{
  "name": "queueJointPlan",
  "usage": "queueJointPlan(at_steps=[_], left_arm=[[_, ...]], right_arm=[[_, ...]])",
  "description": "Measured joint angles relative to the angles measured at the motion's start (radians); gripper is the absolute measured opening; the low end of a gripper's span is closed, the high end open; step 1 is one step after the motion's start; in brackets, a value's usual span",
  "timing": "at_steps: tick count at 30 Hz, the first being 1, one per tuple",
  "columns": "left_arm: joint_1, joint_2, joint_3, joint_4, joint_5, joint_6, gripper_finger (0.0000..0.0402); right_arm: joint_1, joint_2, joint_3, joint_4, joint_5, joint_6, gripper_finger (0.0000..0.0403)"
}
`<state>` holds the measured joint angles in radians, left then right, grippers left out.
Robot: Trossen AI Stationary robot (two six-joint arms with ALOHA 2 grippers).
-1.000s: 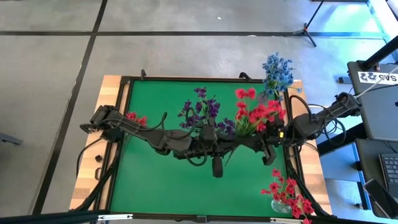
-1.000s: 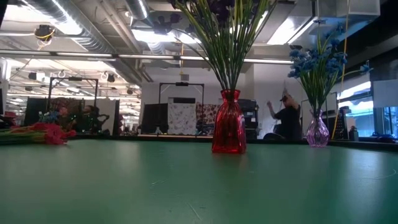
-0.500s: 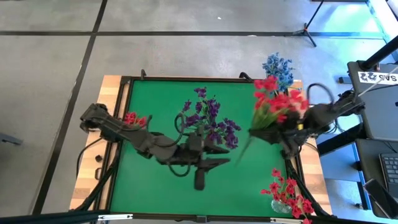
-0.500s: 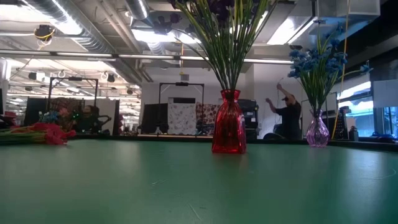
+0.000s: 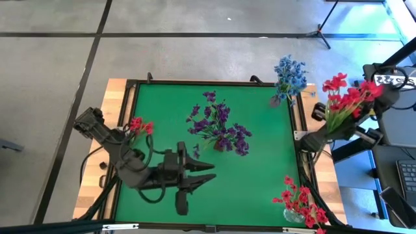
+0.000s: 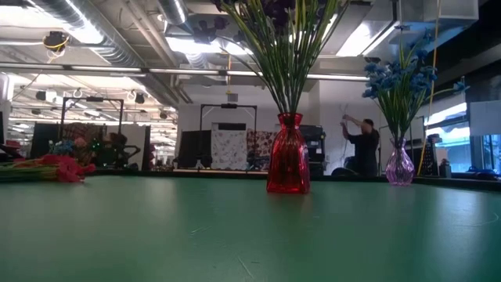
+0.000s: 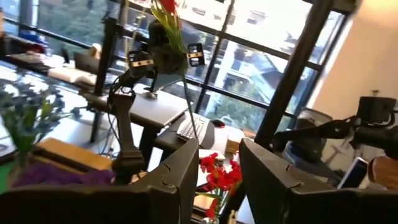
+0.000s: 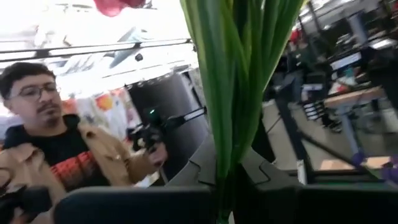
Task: Sort flowers into vase by color
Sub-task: Put the top red flowers into the transparent vase
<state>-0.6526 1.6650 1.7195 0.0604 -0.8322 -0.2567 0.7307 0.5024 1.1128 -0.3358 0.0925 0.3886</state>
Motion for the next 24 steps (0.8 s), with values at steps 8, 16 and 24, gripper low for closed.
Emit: queueJointPlan(at_steps=[8,16,24], left_arm=[[0.01,0.001,-0.001,0.0,-0.121,-0.099,0.0105],[0.072,0.004,-0.001,-0.001,-0.154,-0.26,0.0105],[0.083,0.004,-0.001,-0.002,-0.172,-0.338,0.0105]], right_arm=[[0.078,-0.088,-0.159,-0.011,-0.081,0.0,0.001],[0.122,-0.094,-0.448,0.332,-0.337,-0.064,0.001],[0.238,-0.112,-0.629,0.508,-0.29,-0.193,0.001]])
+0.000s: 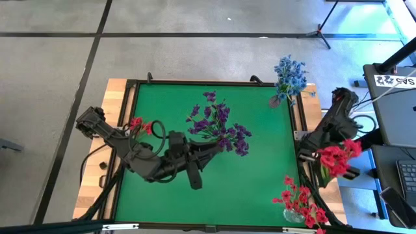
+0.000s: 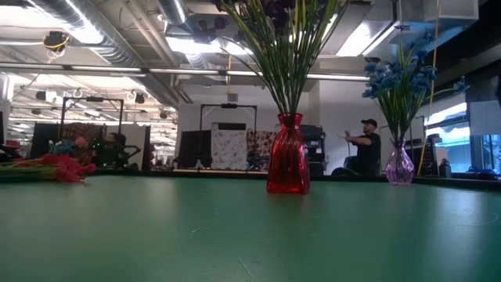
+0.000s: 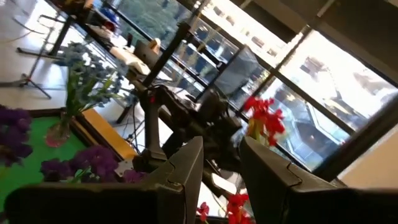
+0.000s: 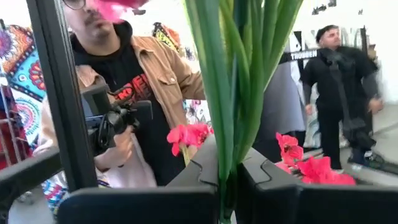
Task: Sort flowers into vase by color
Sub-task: Put the top red flowers into the transparent vase
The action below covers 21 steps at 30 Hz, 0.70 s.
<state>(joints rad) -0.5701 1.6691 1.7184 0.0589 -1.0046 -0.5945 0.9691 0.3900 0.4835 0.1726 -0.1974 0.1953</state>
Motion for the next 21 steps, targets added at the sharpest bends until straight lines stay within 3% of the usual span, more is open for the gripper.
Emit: queueJointPlan(at_steps=[12,21], left_arm=[[0.003,0.0,0.0,-0.004,-0.131,-0.062,0.0105],[0.015,0.0,0.0,-0.007,-0.162,-0.087,0.0105]], right_arm=[[0.191,0.01,-0.111,0.121,0.082,-0.172,0.001],[0.25,0.118,-0.161,0.18,0.135,-0.203,0.0011]])
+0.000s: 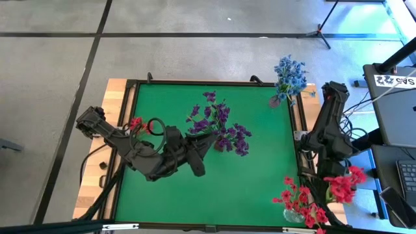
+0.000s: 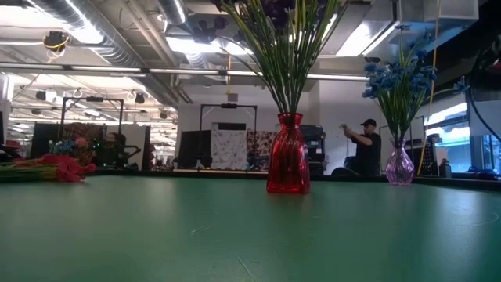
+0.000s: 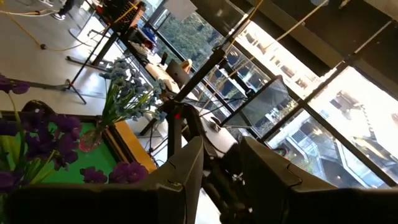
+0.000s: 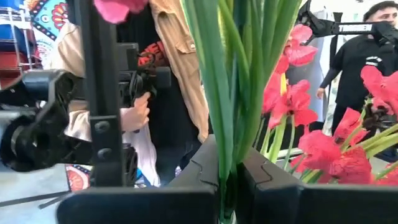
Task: Sort flowers into vase by color
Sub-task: Put the top red flowers into the transparent vase
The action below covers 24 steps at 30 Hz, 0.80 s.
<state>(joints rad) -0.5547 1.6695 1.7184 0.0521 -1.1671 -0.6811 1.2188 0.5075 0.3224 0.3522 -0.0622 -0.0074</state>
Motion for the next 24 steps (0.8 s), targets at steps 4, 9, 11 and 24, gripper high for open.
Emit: queueJointPlan(at_steps=[4,9,11,24], left_arm=[[0.001,0.0,0.0,0.0,-0.001,-0.02,0.0105],[0.001,0.0,0.0,-0.011,-0.001,-0.027,0.0105],[0.001,0.0,0.0,-0.016,-0.001,-0.027,0.0105],[0.001,0.0,0.0,-0.077,0.0,-0.07,0.0105]], right_arm=[[-0.001,0.055,-0.007,0.079,0.0,0.0,0.0011],[-0.001,0.081,-0.007,0.094,-0.008,0.025,0.0012],[-0.001,0.079,-0.007,0.097,-0.009,0.032,0.0011],[-0.001,0.077,-0.006,0.138,-0.009,0.089,0.001]])
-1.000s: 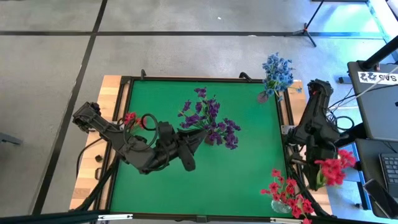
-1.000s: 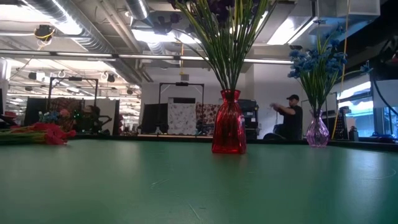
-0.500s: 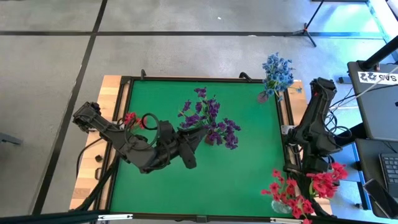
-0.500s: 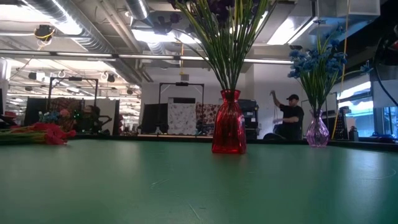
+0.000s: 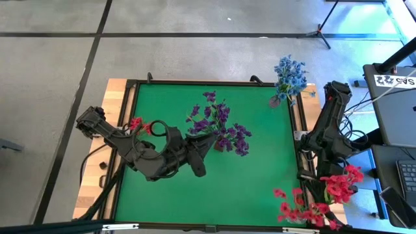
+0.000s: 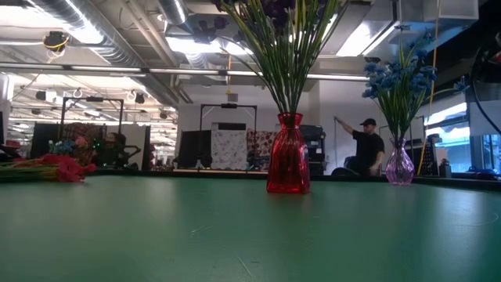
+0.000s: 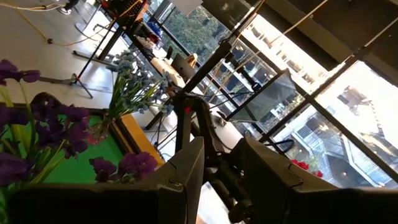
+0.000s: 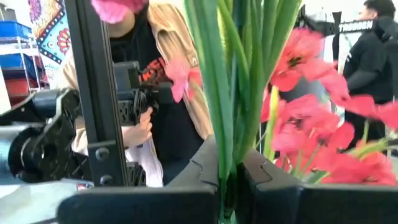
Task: Sort flowers into vase by color
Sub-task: Put the top red flowers into the transparent vase, then put the red flowers into the transparent vase
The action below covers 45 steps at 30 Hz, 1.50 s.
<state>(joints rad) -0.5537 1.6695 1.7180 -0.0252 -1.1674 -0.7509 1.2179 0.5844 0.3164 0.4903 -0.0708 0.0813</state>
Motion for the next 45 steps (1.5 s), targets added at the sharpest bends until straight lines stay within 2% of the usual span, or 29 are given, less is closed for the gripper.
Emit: queueJointPlan(at_steps=[12,26,35,45], left_arm=[[0.0,0.0,0.0,-0.054,0.001,-0.061,0.0105],[0.016,0.0,0.0,-0.061,-0.001,-0.077,0.0105],[0.025,0.0,0.0,-0.081,0.0,-0.077,0.0105],[0.01,0.0,0.0,-0.207,0.006,-0.117,0.0105]], right_arm=[[0.0,0.055,0.001,-0.066,-0.019,0.015,0.0019],[-0.001,0.05,0.006,-0.178,-0.017,-0.041,0.0132],[-0.001,0.037,0.2,-0.642,0.01,-0.028,0.0162],[-0.001,0.038,0.3,-1.033,0.019,0.168,0.0163]])
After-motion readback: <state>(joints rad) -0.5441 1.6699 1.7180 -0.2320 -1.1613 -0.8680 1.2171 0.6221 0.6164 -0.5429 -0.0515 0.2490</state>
